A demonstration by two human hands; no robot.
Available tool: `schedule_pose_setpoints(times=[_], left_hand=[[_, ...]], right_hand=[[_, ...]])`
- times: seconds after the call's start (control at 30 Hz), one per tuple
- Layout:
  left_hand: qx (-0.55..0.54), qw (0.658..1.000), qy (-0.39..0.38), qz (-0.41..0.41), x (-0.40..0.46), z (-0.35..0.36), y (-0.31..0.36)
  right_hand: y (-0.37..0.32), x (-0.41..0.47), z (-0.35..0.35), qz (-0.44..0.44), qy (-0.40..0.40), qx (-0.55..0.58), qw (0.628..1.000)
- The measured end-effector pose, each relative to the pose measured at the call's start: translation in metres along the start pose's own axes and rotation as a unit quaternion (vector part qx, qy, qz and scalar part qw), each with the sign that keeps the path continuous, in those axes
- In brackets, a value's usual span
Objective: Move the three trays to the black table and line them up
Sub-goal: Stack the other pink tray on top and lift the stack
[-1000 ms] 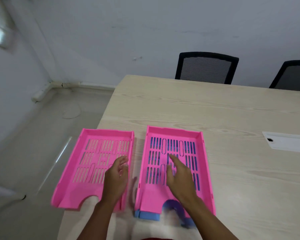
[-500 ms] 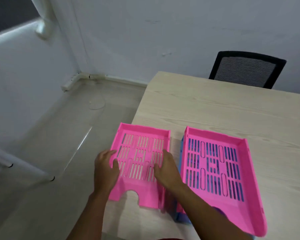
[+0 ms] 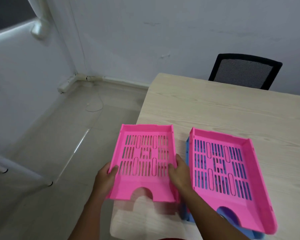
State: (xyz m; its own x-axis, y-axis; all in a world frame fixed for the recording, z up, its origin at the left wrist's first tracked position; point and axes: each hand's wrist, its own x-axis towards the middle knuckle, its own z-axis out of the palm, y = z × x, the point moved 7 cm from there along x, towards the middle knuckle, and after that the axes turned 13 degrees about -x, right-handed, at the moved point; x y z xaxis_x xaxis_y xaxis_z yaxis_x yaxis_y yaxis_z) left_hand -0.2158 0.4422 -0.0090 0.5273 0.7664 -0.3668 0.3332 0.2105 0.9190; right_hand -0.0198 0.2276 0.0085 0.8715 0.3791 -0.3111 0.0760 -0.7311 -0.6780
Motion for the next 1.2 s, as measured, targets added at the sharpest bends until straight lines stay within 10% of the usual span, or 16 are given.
schedule_pose_setpoints(times=[0.3,0.8,1.2], left_hand=[[-0.205,0.97,-0.109,0.07,-0.032,0.037,0.078],[-0.042,0.969,-0.237,0.057,-0.107,0.236,0.071],[0.055,0.98,-0.179,0.06,-0.127,0.277,0.066]], right_hand=[[-0.007,-0.025,-0.116,-0.057,0.012,0.2,0.978],[0.137,-0.039,-0.255,0.033,0.105,0.156,0.982],[0.18,-0.025,-0.267,0.039,0.069,0.189,0.979]])
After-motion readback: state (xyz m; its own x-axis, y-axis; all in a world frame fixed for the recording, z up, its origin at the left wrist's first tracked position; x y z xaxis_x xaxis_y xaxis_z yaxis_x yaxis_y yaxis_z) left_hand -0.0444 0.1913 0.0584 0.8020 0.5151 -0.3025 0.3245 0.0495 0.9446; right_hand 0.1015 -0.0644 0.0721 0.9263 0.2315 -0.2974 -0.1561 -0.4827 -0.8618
